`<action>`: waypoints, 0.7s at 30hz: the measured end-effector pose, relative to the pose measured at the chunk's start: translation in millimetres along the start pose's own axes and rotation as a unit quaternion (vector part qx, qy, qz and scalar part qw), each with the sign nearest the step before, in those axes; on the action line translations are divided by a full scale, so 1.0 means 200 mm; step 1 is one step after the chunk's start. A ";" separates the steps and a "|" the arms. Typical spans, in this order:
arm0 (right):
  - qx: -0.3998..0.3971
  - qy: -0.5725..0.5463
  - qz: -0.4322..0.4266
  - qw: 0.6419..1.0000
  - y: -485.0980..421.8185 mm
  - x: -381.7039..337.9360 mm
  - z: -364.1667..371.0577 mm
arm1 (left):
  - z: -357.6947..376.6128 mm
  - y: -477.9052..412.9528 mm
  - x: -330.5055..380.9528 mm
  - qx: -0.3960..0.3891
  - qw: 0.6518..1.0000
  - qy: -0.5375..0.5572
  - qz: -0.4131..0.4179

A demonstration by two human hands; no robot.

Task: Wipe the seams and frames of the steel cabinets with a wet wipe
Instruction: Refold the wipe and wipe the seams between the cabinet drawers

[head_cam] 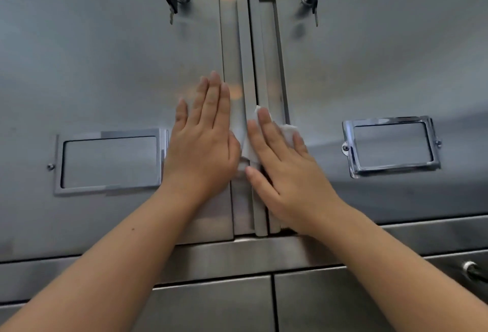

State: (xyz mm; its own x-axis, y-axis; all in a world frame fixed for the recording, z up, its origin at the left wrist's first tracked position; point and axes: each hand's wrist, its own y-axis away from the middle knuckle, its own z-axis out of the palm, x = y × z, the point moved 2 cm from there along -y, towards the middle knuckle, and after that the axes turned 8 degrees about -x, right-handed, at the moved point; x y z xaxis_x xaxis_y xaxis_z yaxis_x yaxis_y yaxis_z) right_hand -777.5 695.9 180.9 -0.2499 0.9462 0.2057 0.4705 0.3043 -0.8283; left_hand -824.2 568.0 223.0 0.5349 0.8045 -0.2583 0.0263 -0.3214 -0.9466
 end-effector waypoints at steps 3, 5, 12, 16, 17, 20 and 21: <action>-0.003 -0.018 0.021 1.000 0.01 -0.03 0.02 | -0.01 0.00 0.00 -0.012 1.000 0.002 -0.004; -0.003 -0.031 0.028 0.999 0.10 -0.07 0.08 | -0.01 0.00 0.01 -0.018 1.000 0.004 -0.005; -0.052 -0.015 0.034 0.998 0.44 -0.14 0.22 | -0.02 0.00 0.01 -0.030 0.999 0.012 -0.009; -0.070 0.007 0.031 0.997 0.38 -0.11 0.15 | -0.02 0.02 0.03 -0.033 0.999 0.025 -0.023; -0.080 -0.006 0.033 0.996 0.36 -0.11 0.13 | -0.02 0.04 0.04 -0.036 0.998 0.035 -0.034; -0.092 -0.040 0.039 0.994 0.37 -0.13 0.14 | -0.03 0.13 0.12 -0.028 0.996 0.068 -0.046; -0.086 -0.042 0.041 0.995 0.40 -0.14 0.16 | -0.04 0.18 0.16 -0.019 0.996 0.075 -0.040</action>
State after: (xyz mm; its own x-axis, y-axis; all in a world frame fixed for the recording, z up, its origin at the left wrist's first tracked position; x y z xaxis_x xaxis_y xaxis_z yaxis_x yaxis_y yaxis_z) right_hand -759.5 689.5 91.9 -0.2719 0.9580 0.0909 0.6281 0.2482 -0.7375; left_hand -799.7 578.6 182.3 0.6500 0.7455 -0.1477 0.1048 -0.2805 -0.9541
